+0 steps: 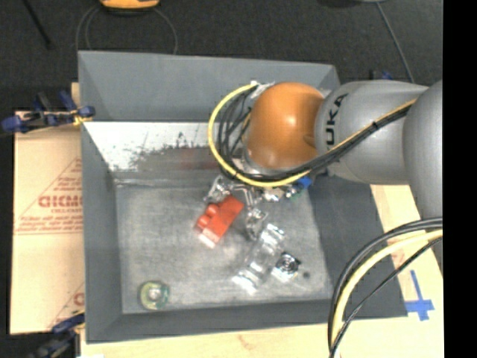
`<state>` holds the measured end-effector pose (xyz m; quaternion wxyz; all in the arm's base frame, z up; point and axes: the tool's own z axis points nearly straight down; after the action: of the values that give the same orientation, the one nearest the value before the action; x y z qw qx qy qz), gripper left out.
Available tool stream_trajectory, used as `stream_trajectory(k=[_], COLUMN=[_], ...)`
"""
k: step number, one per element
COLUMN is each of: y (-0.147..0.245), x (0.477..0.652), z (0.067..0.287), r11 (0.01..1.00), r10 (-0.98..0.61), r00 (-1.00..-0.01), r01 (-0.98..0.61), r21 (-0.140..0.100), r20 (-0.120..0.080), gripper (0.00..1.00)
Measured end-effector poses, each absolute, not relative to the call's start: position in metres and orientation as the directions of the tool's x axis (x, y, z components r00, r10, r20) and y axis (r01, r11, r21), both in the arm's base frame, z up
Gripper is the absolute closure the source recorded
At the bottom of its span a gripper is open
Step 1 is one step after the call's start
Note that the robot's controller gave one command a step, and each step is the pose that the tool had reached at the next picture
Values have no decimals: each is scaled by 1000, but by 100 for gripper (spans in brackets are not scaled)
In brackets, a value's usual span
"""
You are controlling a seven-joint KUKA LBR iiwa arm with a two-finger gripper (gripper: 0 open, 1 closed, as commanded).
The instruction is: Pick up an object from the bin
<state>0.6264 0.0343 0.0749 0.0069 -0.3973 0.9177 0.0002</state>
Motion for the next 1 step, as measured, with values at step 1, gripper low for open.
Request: stream_trajectory(k=[1], y=[35], x=[628], z=[77], r11=[688], r10=[-726], r00=[-687], r01=[-726], r21=[-6], r20=[-16], gripper=[100])
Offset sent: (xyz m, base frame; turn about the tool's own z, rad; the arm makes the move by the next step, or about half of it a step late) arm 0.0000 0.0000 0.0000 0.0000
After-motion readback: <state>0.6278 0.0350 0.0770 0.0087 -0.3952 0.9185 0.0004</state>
